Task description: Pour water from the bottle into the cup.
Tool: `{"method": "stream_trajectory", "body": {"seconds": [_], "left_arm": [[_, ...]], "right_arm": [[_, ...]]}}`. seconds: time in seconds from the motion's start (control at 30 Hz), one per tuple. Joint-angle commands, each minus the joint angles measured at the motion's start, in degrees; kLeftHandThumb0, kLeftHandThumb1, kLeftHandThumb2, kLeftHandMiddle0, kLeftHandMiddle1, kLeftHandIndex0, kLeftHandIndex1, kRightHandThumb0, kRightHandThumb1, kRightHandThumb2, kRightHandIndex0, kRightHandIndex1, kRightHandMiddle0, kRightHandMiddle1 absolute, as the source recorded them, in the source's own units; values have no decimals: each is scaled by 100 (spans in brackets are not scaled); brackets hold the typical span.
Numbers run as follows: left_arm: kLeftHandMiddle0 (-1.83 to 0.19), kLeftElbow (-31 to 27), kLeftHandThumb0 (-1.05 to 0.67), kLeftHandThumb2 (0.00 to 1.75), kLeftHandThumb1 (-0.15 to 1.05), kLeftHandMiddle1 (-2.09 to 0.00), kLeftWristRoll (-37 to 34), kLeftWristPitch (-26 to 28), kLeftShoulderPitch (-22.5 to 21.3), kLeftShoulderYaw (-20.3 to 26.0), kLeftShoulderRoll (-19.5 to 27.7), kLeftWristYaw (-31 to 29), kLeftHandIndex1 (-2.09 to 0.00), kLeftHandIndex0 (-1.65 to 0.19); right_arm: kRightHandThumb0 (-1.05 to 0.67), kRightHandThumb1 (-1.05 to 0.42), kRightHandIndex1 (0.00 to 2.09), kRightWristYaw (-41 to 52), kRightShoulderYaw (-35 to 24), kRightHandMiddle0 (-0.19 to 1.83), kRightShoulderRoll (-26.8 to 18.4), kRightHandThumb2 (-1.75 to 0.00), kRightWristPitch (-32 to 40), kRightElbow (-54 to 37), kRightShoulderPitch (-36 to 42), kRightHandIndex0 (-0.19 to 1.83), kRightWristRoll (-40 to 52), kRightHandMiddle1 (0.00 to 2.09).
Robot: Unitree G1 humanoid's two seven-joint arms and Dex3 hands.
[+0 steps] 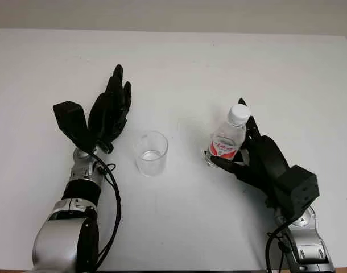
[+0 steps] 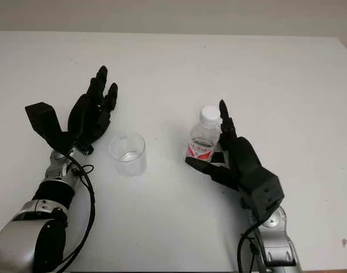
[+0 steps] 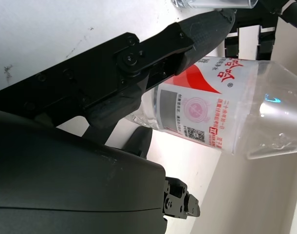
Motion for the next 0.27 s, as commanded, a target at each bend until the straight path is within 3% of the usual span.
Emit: {"method": "stream_trajectory", "body": {"seconds": [0.0,0.23], "left_arm": [[19,-15,-84,76,105,0,-16,9,75,8,5,-10,0,19],[19,-349,-84,74,105,0,-19,117,328,-37,-12,3,0,19]], "right_arm": [[-102,-94,0,-76,-176,-19,-4,-6,-67,264,159,-19,44,0],[-105,-93,0,34,-25,-19,281,-5,-394,295,395,-19,282,0]]}}
